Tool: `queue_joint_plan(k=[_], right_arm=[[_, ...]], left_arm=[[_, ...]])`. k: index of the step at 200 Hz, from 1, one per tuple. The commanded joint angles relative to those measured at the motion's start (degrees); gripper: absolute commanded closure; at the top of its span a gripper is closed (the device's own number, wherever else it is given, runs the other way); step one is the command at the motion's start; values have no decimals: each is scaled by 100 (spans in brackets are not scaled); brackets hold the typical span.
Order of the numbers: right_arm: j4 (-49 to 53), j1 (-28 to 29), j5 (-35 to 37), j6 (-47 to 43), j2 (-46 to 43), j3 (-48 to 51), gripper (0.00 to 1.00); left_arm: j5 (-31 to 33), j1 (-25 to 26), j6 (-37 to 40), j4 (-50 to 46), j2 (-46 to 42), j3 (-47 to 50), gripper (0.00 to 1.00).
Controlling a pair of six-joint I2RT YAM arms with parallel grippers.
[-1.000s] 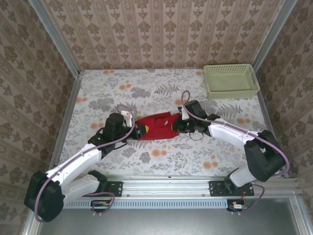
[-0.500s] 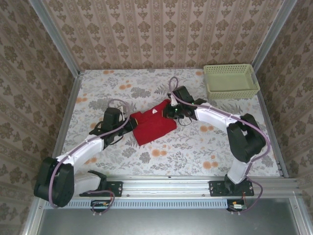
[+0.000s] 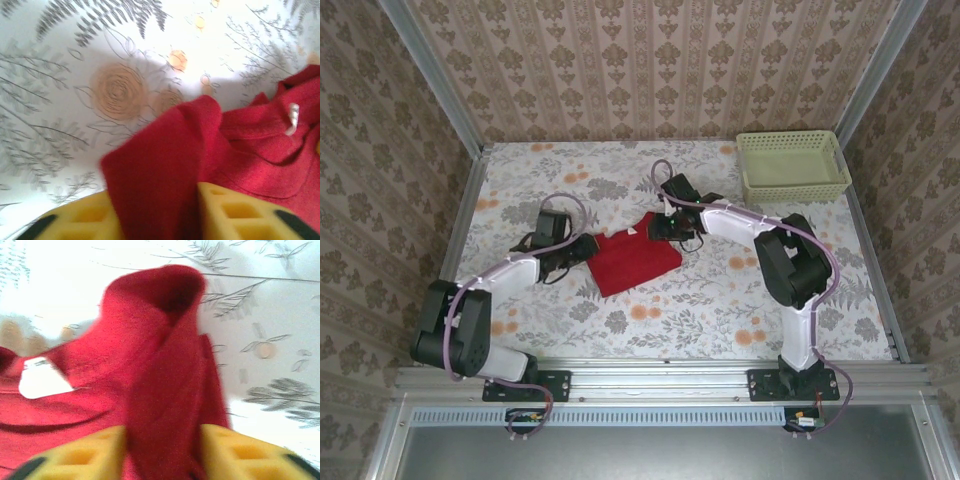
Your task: Fold the inside-out t-shirt
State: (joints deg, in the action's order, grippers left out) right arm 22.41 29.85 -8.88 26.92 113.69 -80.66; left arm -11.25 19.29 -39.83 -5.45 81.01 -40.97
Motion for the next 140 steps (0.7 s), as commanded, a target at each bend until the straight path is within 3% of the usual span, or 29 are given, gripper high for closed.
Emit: queue_joint_plan(k=[1, 12, 25, 60, 75, 90, 140], right_arm=[[797, 32, 998, -289, -649, -216, 39], [1048, 122, 1212, -412, -939, -147, 33], [1122, 256, 1224, -470, -1166, -80, 31], [854, 545, 773, -178, -1027, 10, 36], [663, 597, 594, 6, -702, -83, 38], [549, 593, 541, 117, -414, -103, 38], [329, 228, 671, 291, -13, 295, 38]], left_arm=[[814, 48, 296, -1597, -597, -641, 48], [1274, 198, 316, -2101, -970, -752, 46], [1526, 486, 289, -2245, -1322, -761, 45], [758, 1127, -112, -1127, -1045, -511, 45], [407, 1121, -172, -665, -512, -534, 48], [440, 1035, -215, -478, -91, -515, 52], [-215, 442, -11, 299, 680, -171, 57]])
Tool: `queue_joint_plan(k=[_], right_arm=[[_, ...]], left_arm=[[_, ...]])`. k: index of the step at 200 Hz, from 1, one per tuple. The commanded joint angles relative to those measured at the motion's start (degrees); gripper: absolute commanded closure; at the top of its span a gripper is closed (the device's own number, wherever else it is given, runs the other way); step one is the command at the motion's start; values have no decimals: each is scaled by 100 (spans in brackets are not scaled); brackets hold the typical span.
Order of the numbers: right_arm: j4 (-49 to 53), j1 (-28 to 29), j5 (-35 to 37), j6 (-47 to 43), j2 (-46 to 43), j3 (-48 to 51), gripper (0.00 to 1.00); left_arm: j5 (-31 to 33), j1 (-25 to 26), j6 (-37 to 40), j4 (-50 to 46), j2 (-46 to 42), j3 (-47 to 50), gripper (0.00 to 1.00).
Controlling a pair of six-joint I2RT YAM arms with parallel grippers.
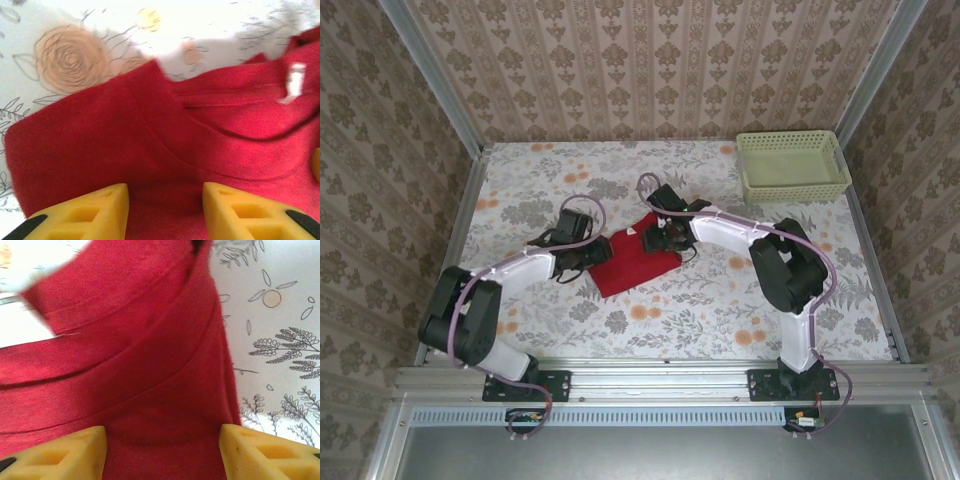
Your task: Fold the inside-out t-shirt
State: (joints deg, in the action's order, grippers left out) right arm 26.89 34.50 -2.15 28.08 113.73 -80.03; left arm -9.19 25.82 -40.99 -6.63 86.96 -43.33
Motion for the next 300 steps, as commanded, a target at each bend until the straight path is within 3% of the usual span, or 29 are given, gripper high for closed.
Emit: queue_joint_plan(k=[1, 16, 48, 60, 72, 85, 100, 128, 151, 223, 272, 300], right_arm=[[-117, -244, -3, 169, -22, 237, 38], [-56, -295, -47, 45, -325, 340, 36], [230, -276, 41, -122, -1044, 475, 27], [280, -182, 121, -124, -1234, 567, 25], [299, -83, 232, -69, -1378, 712, 24], [202, 47, 248, 24, -1504, 922, 24], [79, 275, 287, 133, -1522, 1087, 24], [7, 867, 746, 131, -1249, 1042, 19], [22, 1081, 1069, 111, -782, 813, 14], [-51, 730, 1082, -66, 33, 291, 13], [122, 521, 638, 109, 798, -727, 13], [351, 468, 882, 193, 1173, -1451, 13]], left_arm=[[-423, -215, 107, 395, 76, 68, 57], [-336, -236, 305, -97, -292, -77, 54], [459, -163, 273, -1494, -1515, -94, 44], [645, -14, 97, -1802, -1755, -31, 44], [863, 509, -84, -1997, -1793, -60, 43], [1025, 910, -372, -2200, -1634, -158, 41], [959, 986, -680, -2005, -1397, 0, 39], [923, 729, -693, -1397, -916, 224, 37], [468, 392, -436, -710, -336, 207, 37], [-495, -328, 271, -113, 1295, -925, 63], [-860, -732, 523, -145, 2240, -2213, 66], [-1328, -902, 708, -147, 2913, -3200, 67]])
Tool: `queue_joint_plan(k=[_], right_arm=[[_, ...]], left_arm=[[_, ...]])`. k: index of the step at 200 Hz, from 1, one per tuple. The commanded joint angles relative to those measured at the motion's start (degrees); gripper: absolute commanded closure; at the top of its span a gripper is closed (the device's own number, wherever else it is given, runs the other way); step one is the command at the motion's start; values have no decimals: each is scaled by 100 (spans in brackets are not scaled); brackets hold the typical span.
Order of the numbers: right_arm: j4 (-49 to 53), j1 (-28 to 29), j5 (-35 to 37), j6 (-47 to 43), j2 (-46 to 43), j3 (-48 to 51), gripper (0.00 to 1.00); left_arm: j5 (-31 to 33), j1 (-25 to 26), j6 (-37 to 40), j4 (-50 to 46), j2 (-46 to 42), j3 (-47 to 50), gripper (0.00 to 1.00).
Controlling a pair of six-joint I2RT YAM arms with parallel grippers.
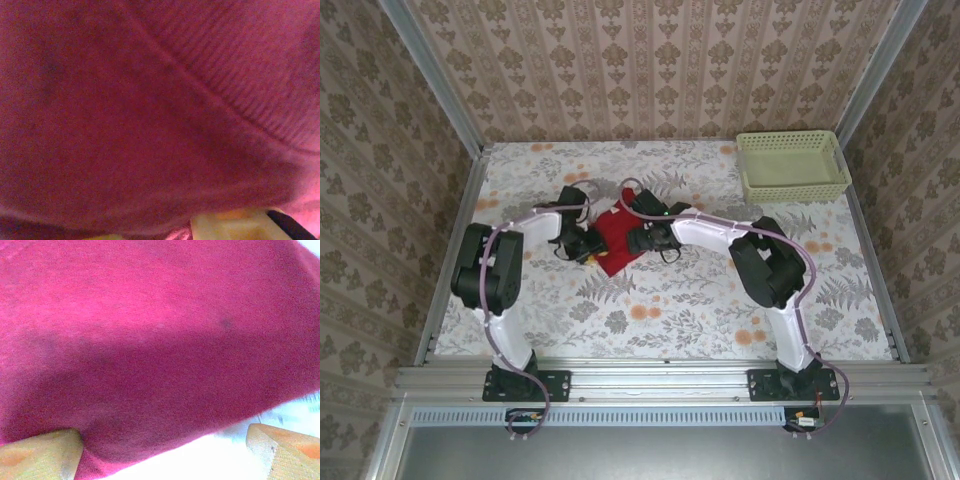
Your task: Fold the inside-out t-shirt
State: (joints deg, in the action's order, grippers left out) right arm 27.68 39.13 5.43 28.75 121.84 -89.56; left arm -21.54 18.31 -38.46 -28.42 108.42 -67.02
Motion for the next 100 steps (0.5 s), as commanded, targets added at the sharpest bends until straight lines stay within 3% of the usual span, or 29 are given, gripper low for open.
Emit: queue_joint_plan(k=[1, 49, 77, 100], right_arm=[[273, -8, 133, 128, 369, -522, 13], [268, -388, 594, -345, 297, -926, 12], [160, -333, 609, -947, 55, -950, 10], [493, -348, 649, -957, 363, -1344, 9]], left_arm=[[-108, -151, 463, 2024, 790, -870, 67], [-196, -328, 666, 1494, 1420, -2351, 64], [297, -499, 835, 883, 948, -2505, 56], [482, -716, 671, 958, 117, -1807, 52]])
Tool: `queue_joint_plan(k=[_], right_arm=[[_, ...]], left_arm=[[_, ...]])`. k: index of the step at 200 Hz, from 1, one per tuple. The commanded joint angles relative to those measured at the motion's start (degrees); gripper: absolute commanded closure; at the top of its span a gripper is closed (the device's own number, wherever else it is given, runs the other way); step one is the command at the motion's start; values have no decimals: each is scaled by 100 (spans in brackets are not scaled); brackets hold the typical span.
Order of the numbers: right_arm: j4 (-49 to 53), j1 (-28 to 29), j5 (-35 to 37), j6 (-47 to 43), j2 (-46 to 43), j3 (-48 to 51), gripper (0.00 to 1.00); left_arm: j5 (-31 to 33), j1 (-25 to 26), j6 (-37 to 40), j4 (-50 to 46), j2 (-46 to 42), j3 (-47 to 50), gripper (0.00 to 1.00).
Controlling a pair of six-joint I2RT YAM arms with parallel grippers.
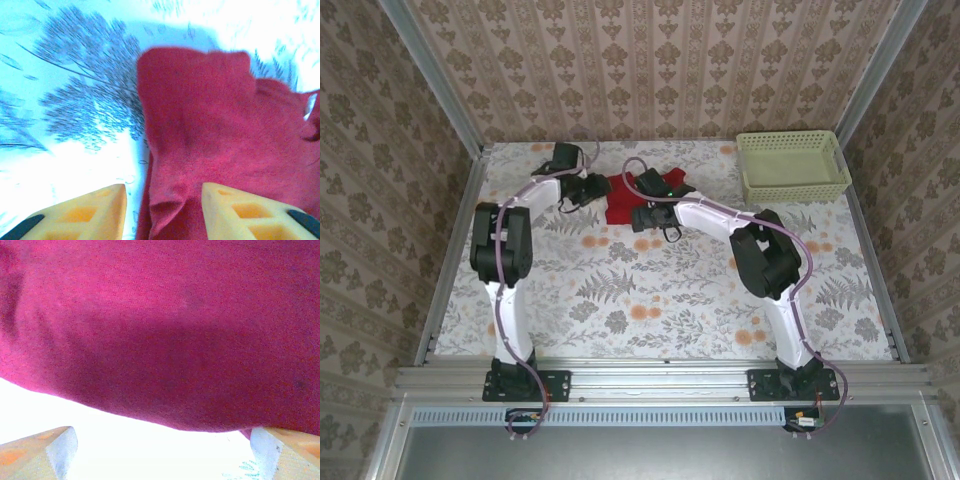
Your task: Fold the inside-out t-shirt
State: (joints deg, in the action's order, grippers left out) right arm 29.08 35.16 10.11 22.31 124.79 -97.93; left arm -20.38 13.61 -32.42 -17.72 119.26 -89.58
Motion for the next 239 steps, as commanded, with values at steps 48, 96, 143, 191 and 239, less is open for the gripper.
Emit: queue_joint_plan(k=[48, 96, 143, 191, 239], right_arm=[[958, -266, 45, -84, 1093, -1716, 8], [1872, -624, 85, -99, 2397, -3833, 8], [2084, -1062, -132, -581, 3194, -5490, 10], [1602, -1280, -304, -1058, 3192, -5716, 5], [2128, -1345, -326, -1351, 2393, -6254, 0]], left_arm=[[459, -636, -237, 598, -2798, 2496, 44], [763, -1094, -243, 857, -4315, 3772, 37], [907, -1443, -3, 905, -5241, 4506, 34], [1173, -1500, 155, 1145, -5746, 4982, 29], [2233, -1497, 283, 1172, -5687, 5019, 0]])
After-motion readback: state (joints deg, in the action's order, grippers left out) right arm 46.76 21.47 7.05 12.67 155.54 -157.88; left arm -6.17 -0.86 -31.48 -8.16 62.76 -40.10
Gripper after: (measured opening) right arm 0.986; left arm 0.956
